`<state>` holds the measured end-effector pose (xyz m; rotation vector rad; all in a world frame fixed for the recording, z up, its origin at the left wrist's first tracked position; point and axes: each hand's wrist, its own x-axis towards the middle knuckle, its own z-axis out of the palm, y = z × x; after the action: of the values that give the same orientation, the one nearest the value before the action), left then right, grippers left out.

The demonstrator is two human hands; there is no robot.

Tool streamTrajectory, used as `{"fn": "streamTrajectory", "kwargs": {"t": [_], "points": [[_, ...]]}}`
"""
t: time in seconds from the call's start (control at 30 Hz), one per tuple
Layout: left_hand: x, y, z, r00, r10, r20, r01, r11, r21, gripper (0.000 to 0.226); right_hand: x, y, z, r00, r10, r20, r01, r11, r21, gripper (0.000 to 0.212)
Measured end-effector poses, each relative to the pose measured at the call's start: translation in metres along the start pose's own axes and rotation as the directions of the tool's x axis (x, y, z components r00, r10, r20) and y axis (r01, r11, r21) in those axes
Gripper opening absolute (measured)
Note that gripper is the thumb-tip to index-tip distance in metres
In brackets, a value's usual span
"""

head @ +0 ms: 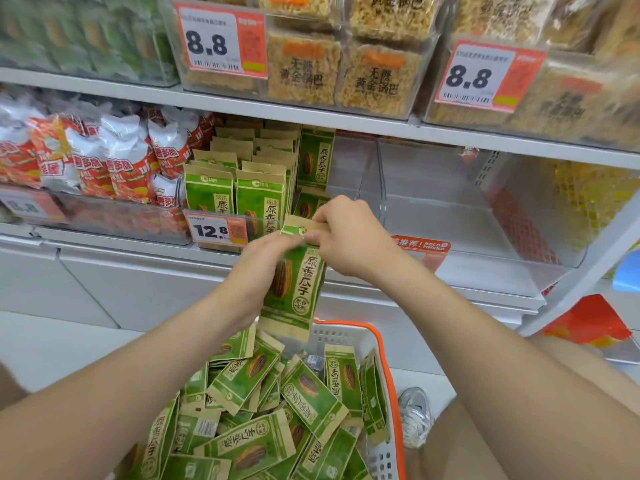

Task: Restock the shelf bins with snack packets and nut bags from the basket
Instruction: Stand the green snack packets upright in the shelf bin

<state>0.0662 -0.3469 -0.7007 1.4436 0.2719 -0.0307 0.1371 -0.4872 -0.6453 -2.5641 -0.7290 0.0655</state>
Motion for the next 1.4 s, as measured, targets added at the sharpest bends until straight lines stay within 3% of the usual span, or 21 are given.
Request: {"fn": "streamTrajectory", "kwargs": {"t": [0.1, 0.17, 0.23, 0.3, 0.4, 0.5, 0.6, 0.67, 0.73, 0.8, 0.87, 0.93, 0.97, 1.07, 1.17, 1.23, 1.33, 1.4], "points": [[0.006, 0.014, 0.002, 0.994, -0.044, -0.099, 0.035, 0.995, -0.088, 0.029, 0.003, -0.004, 0.007, 0.989, -0.091, -0.118, 0.092, 0.996, 0.002, 0.014], [0.009, 0.021, 0.001, 0.986, -0.036, -0.16, 0.016, 0.992, -0.124, 0.027, 0.007, -0.003, 0.007, 0.985, 0.044, -0.169, -0.013, 0.983, 0.181, 0.028], [0.011, 0.03, 0.002, 0.98, -0.046, -0.192, 0.01, 0.983, -0.183, 0.026, 0.009, -0.001, 0.006, 0.977, 0.204, -0.059, -0.165, 0.905, 0.393, 0.044], [0.014, 0.038, 0.004, 0.979, -0.044, -0.198, 0.009, 0.984, -0.177, 0.027, 0.01, -0.001, 0.005, 0.959, 0.282, 0.006, -0.245, 0.82, 0.517, 0.044], [0.018, 0.044, 0.009, 0.982, -0.027, -0.188, -0.008, 0.983, -0.182, 0.03, 0.013, -0.005, 0.002, 0.948, 0.302, -0.098, -0.212, 0.832, 0.512, 0.048], [0.027, 0.049, 0.012, 0.963, 0.025, -0.269, -0.051, 0.995, -0.091, 0.037, 0.017, -0.01, 0.002, 0.941, 0.268, -0.207, -0.163, 0.894, 0.417, 0.051], [0.039, 0.059, 0.011, 0.933, 0.069, -0.353, -0.104, 0.991, -0.082, 0.042, 0.023, -0.015, 0.006, 0.958, 0.275, -0.088, -0.219, 0.891, 0.397, 0.044], [0.048, 0.067, 0.007, 0.925, 0.196, -0.327, -0.18, 0.981, 0.078, 0.043, 0.03, -0.015, 0.011, 0.95, 0.303, -0.07, -0.24, 0.858, 0.453, 0.042], [0.053, 0.075, -0.001, 0.895, 0.378, -0.237, -0.24, 0.856, 0.458, 0.046, 0.038, -0.013, 0.007, 0.906, 0.391, -0.164, -0.278, 0.839, 0.468, 0.042], [0.058, 0.079, -0.011, 0.856, 0.504, -0.114, -0.258, 0.609, 0.75, 0.037, 0.055, -0.006, 0.003, 0.863, 0.463, -0.204, -0.324, 0.815, 0.48, 0.046], [0.063, 0.076, -0.022, 0.818, 0.575, -0.003, -0.236, 0.341, 0.91, 0.021, 0.07, -0.004, -0.001, 0.846, 0.516, -0.136, -0.37, 0.751, 0.547, 0.056], [0.068, 0.066, -0.032, 0.768, 0.632, 0.106, -0.209, 0.091, 0.974, 0.03, 0.087, 0.001, 0.0, 0.843, 0.531, -0.085, -0.386, 0.708, 0.591, 0.057], [0.069, 0.061, -0.034, 0.753, 0.642, 0.142, -0.204, 0.023, 0.979, 0.035, 0.095, 0.002, 0.003, 0.841, 0.535, -0.088, -0.388, 0.708, 0.59, 0.051], [0.074, 0.05, -0.036, 0.78, 0.601, 0.175, -0.157, -0.082, 0.984, 0.049, 0.113, 0.008, 0.012, 0.837, 0.539, -0.088, -0.415, 0.732, 0.541, 0.038], [0.081, 0.051, -0.037, 0.805, 0.558, 0.201, -0.12, -0.179, 0.977, 0.053, 0.135, 0.022, 0.028, 0.818, 0.575, 0.025, -0.509, 0.703, 0.496, 0.033], [0.087, 0.05, -0.04, 0.795, 0.573, 0.202, -0.117, -0.182, 0.976, 0.048, 0.16, 0.042, 0.046, 0.799, 0.592, 0.108, -0.569, 0.683, 0.458, 0.034], [0.095, 0.047, -0.045, 0.78, 0.593, 0.198, -0.114, -0.177, 0.978, 0.04, 0.153, 0.032, 0.042, 0.8, 0.576, 0.169, -0.597, 0.733, 0.327, 0.042], [0.099, 0.046, -0.045, 0.771, 0.599, 0.215, -0.121, -0.194, 0.973, 0.038, 0.15, 0.029, 0.04, 0.793, 0.568, 0.219, -0.607, 0.709, 0.36, 0.039]]}}
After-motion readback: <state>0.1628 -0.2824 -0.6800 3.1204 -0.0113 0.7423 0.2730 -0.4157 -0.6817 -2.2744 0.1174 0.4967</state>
